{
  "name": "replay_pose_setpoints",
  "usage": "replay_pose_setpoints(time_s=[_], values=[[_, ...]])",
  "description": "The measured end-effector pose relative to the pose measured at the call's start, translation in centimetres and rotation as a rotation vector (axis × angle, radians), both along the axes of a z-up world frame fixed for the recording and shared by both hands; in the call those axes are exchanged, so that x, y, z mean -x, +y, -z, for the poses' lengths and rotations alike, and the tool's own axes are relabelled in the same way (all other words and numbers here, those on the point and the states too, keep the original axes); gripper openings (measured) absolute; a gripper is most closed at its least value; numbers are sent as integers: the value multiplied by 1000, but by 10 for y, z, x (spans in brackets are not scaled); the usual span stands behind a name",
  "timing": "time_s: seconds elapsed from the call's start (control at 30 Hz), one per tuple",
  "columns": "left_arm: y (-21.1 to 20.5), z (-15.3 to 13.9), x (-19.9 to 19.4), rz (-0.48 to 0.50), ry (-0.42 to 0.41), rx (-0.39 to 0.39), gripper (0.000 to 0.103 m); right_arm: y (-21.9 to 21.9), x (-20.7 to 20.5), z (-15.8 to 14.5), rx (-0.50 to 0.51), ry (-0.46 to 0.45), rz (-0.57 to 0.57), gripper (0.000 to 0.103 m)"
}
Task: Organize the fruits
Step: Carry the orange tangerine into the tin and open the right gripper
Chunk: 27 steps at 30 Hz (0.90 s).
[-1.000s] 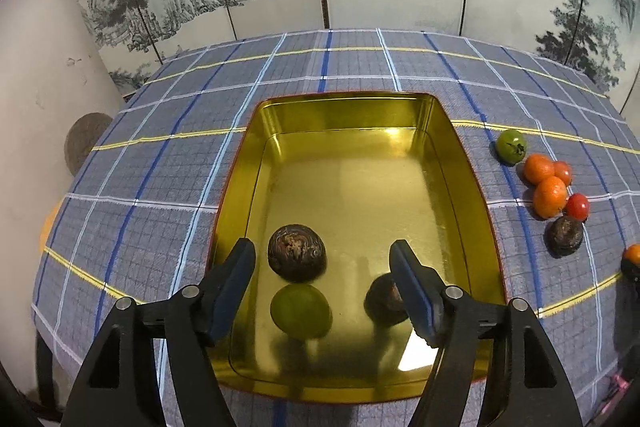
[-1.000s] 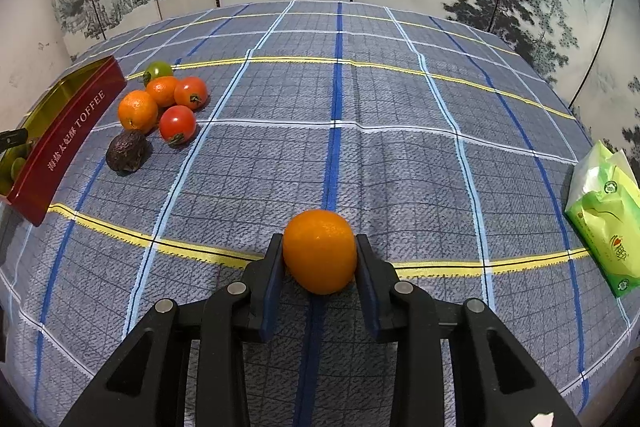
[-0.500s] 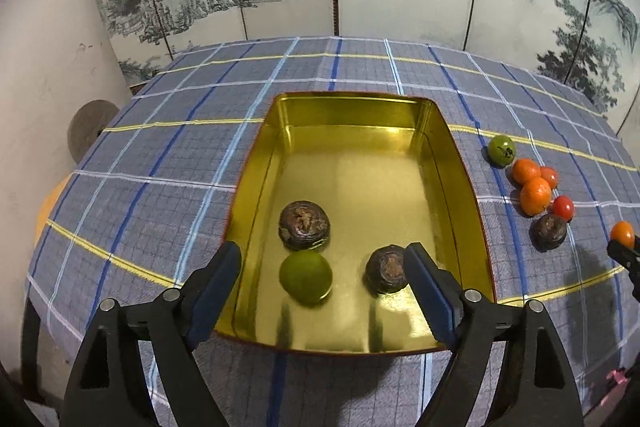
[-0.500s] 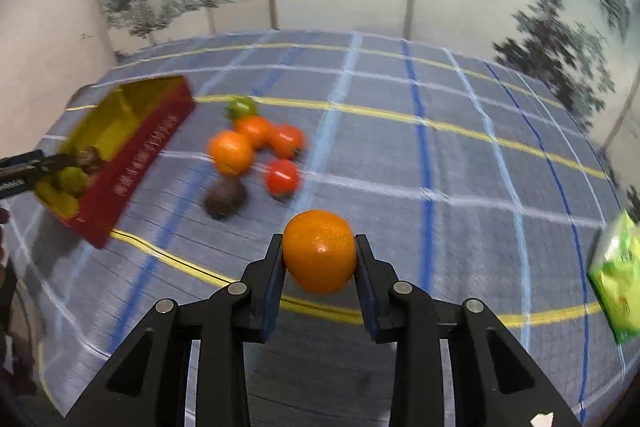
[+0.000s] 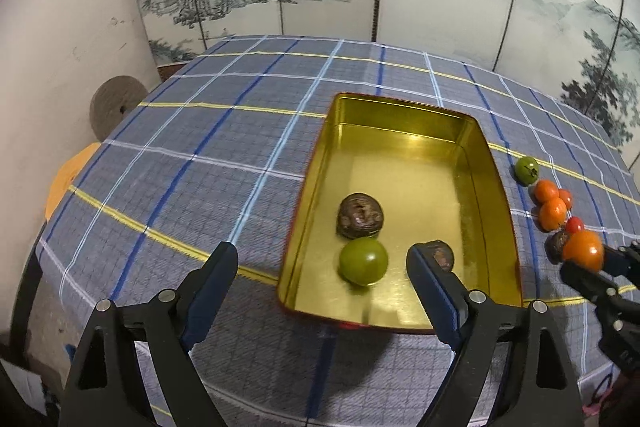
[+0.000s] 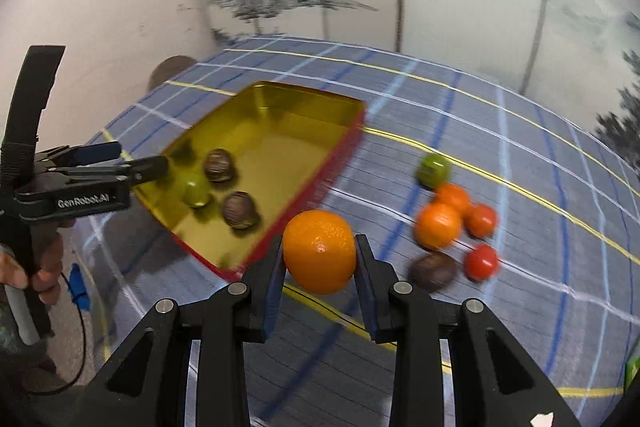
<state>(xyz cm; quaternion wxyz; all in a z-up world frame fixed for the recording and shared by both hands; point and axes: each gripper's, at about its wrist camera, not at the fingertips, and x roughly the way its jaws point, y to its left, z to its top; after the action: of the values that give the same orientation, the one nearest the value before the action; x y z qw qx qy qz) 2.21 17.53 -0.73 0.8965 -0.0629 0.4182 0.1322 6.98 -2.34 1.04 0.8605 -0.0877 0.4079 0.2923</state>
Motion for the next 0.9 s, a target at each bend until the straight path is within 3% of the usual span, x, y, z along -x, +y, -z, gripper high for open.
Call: replay_pose_setpoints(time_s=[0.5, 0.9], values=[[28, 10, 13, -56, 34, 17, 86, 70, -8, 17, 63, 26, -123, 30], [39, 14, 17, -69, 41, 21, 86, 88, -16, 35, 122, 44, -140, 30]])
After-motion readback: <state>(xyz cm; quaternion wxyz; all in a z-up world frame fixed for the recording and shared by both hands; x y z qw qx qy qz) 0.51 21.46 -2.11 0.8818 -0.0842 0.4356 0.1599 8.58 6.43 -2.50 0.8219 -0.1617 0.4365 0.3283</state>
